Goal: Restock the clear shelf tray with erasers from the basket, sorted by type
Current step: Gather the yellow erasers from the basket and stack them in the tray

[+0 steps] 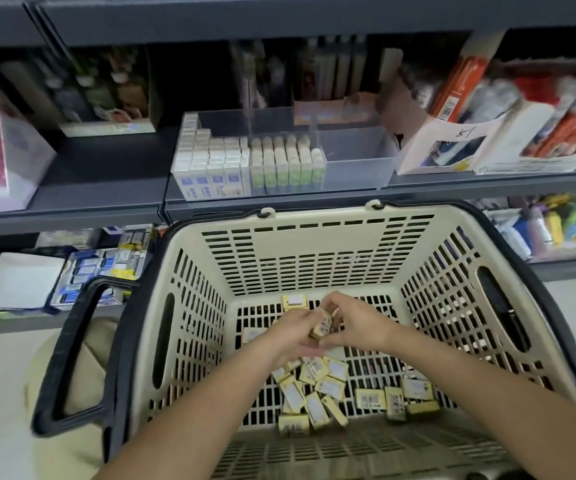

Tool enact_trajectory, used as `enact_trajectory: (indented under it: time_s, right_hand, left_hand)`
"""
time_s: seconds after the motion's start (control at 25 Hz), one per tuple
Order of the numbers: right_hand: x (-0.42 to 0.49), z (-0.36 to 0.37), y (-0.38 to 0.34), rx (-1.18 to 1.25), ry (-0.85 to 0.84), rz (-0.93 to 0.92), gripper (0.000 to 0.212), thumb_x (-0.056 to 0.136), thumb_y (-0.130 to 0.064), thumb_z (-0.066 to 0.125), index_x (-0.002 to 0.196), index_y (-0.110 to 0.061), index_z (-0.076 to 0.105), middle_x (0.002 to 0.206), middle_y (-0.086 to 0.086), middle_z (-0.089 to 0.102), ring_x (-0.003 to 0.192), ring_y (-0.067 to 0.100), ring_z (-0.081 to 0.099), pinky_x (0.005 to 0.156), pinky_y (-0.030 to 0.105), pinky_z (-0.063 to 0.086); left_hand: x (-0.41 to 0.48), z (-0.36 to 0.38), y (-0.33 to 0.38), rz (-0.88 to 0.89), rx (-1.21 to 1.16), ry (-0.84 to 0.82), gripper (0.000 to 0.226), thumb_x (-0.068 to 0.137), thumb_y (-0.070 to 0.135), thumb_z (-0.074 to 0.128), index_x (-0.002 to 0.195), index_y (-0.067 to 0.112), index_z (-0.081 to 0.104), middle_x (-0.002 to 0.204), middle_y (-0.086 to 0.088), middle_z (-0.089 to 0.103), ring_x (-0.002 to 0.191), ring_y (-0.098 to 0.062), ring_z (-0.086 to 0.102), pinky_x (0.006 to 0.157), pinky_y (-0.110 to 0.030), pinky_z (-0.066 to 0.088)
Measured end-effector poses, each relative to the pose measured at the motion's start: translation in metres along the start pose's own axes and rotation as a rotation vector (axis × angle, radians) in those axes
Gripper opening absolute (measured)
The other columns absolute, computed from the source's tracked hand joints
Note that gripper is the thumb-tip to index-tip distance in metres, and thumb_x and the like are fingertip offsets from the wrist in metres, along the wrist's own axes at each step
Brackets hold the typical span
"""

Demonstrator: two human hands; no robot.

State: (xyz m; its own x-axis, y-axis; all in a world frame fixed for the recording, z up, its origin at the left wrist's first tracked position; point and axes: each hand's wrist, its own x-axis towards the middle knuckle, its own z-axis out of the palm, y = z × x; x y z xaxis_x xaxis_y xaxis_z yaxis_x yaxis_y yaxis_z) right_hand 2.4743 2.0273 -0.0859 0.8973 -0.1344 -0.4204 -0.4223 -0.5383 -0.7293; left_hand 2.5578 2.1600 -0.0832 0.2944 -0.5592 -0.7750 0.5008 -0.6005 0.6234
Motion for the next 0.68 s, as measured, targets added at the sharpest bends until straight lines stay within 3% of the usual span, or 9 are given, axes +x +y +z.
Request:
enact_trajectory:
  time_s: [0.12,0.24,0.44,0.56,0.68]
  right_hand:
    - [-0.003,0.001,0.008,-0.005,-0.044,0.095,0.042,0.072,-0.034,0.077,0.105,-0.025,0.052,0.096,-0.009,0.056,0.081,0.008,0.057,0.072,0.022,0.049]
    - [-0.009,0.008,0.026,-0.326,-0.185,0.194,0.036,0.079,-0.041,0.069,0.104,-0.019,0.056,0.099,-0.003,0.059,0.09,0.014,0.057,0.078,0.028,0.049]
    - [-0.005,0.047,0.022,-0.513,-0.171,0.136,0.062,0.076,-0.06,0.061,0.123,-0.021,0.045,0.111,0.0,0.053,0.097,0.017,0.054,0.075,0.032,0.049]
    - [-0.002,0.061,0.018,-0.564,-0.15,0.061,0.058,0.082,-0.04,0.061,0.133,-0.023,0.039,0.116,0.004,0.049,0.102,0.022,0.054,0.075,0.032,0.049]
    - [0.001,0.044,0.016,-0.429,-0.1,0.094,0.041,0.077,-0.024,0.065,0.115,-0.018,0.051,0.109,0.003,0.052,0.097,0.018,0.054,0.072,0.028,0.046]
  left_hand:
    - [0.0,-0.007,0.002,-0.044,-0.144,0.027,0.03,0.099,0.023,0.043,0.121,0.004,0.05,0.107,-0.017,0.066,0.088,-0.025,0.067,0.077,-0.033,0.057]
    - [0.0,-0.015,-0.001,-0.026,-0.226,0.107,0.024,0.101,0.022,0.036,0.109,0.006,0.053,0.092,-0.015,0.067,0.08,-0.023,0.065,0.069,-0.032,0.056]
    - [0.005,-0.016,-0.002,-0.027,-0.275,0.123,0.025,0.101,0.026,0.037,0.102,0.009,0.055,0.09,-0.014,0.069,0.082,-0.022,0.065,0.069,-0.031,0.054]
    - [0.005,-0.017,-0.001,-0.041,-0.284,0.13,0.031,0.1,0.028,0.036,0.104,0.007,0.058,0.087,-0.013,0.069,0.079,-0.022,0.066,0.07,-0.031,0.054]
    - [0.0,-0.015,0.01,-0.009,-0.261,0.169,0.033,0.098,0.029,0.039,0.104,0.004,0.059,0.076,-0.01,0.064,0.063,-0.019,0.058,0.056,-0.027,0.048]
